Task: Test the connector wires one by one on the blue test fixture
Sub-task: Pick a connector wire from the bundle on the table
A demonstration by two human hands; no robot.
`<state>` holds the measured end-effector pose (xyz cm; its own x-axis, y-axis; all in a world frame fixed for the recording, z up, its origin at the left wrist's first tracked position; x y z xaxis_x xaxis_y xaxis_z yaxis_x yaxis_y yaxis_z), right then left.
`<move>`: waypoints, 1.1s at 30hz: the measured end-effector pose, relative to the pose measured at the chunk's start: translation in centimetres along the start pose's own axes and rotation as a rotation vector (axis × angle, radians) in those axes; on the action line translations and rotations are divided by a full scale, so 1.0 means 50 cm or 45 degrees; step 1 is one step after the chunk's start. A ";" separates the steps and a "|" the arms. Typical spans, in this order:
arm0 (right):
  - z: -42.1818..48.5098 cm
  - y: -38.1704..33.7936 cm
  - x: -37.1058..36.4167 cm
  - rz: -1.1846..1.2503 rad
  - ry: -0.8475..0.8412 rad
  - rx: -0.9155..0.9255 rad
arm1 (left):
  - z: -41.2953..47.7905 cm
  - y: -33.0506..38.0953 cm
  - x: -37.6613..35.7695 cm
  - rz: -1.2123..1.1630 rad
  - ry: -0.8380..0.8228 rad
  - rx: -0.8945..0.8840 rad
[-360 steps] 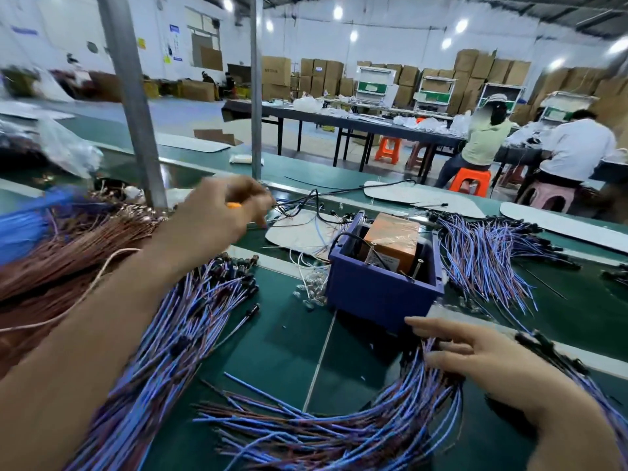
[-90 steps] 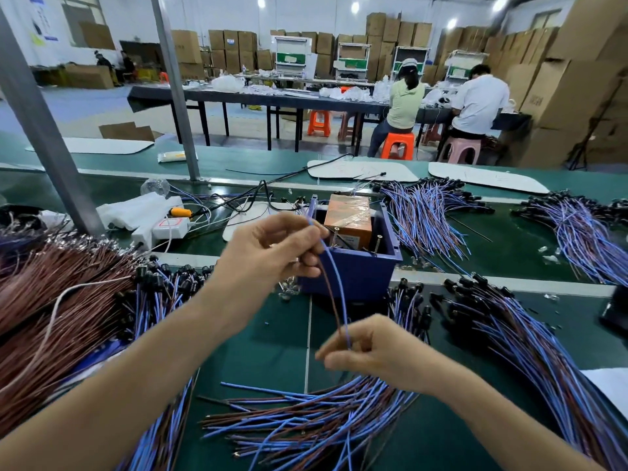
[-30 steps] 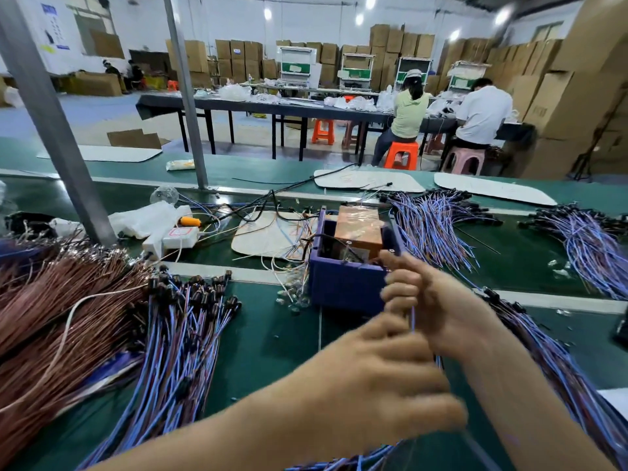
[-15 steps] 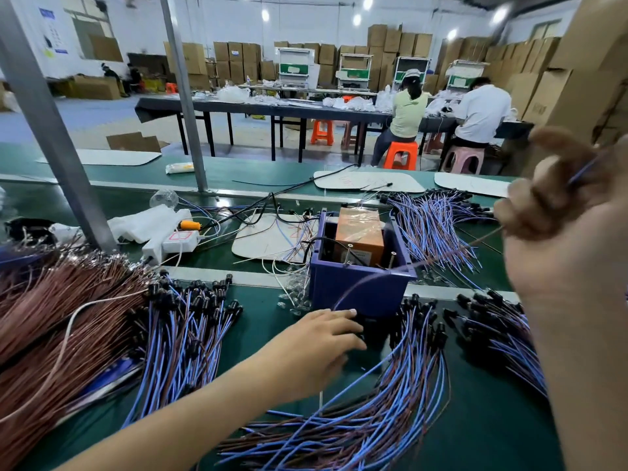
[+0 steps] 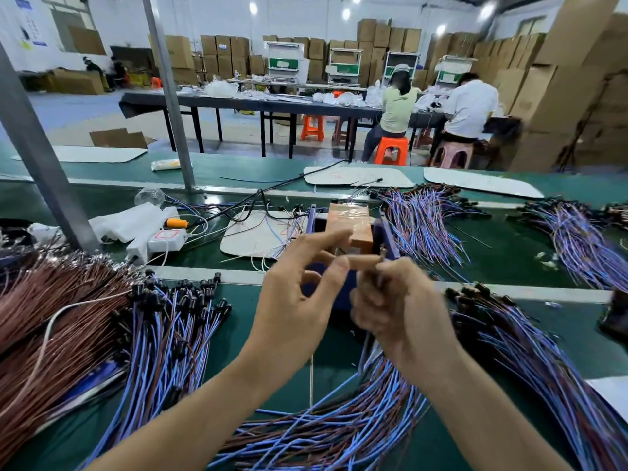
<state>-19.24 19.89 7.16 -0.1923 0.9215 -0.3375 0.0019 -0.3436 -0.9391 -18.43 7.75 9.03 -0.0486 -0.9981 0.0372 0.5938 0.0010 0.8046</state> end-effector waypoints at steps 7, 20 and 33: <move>0.011 0.129 0.039 0.093 0.171 -0.330 | -0.077 -0.109 -0.001 0.254 -0.260 0.439; 0.061 0.139 0.093 -0.091 0.565 -0.082 | 0.010 -0.195 -0.032 0.061 -0.048 0.723; 0.075 0.144 0.103 -0.363 0.603 0.019 | 0.052 -0.233 -0.054 -0.054 -0.011 0.819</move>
<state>-23.91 21.47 -1.10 0.2794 0.9580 -0.0651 -0.0001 -0.0678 -0.9977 -27.31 10.60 1.09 -0.0691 -0.9976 0.0001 -0.0089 0.0007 1.0000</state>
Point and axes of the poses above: each hand's wrist, its own z-axis towards the middle knuckle, its own x-axis out of the back of the hand, y = z × x, the point moved 4 cm from there along z, towards the middle knuckle, and after that the axes turned 7 degrees about -z, right-handed, at the moved point
